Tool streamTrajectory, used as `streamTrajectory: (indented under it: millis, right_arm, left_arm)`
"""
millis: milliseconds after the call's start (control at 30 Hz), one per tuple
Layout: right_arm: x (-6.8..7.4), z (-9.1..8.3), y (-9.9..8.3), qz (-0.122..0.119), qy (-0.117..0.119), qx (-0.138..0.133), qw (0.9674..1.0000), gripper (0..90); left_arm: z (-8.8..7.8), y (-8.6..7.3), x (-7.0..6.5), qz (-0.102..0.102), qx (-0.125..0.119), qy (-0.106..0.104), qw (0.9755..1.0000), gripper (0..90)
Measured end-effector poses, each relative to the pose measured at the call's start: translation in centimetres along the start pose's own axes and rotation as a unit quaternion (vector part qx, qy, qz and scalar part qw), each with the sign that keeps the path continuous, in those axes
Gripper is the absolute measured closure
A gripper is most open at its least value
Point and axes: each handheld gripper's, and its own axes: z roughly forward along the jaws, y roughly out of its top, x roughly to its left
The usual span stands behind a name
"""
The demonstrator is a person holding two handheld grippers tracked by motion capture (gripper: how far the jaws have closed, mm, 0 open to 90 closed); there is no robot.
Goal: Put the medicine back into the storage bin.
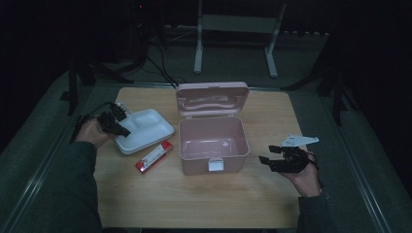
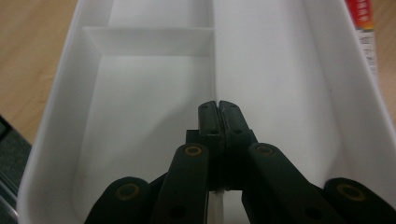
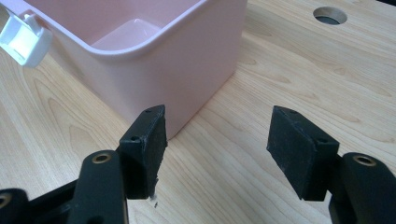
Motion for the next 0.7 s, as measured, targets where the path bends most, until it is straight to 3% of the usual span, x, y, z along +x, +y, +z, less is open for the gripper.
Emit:
streamTrajectory:
  millis: [200,333,467,700]
  right_arm:
    - [0.0,-0.1,0.0,-0.001,-0.001,-0.001,1.0,36.9]
    - [0.0,-0.2,0.0,-0.001,-0.001,-0.001,1.0,36.9]
    - [-0.1,-0.2,0.0,-0.001,-0.002,-0.001,1.0,36.9]
    - [0.0,-0.1,0.0,-0.005,-0.003,0.004,1.0,35.9]
  left_arm:
    - [1.6,0.6,0.1,-0.002,0.033,-0.003,0.9994,88.5]
    - [2.7,0.3,0.1,-0.006,0.049,0.007,0.9988,87.7]
    - [2.8,0.0,0.0,-0.006,0.036,0.017,0.9992,77.9]
    - [0.7,0.3,-1.1,-0.004,0.007,0.029,0.9996,64.3]
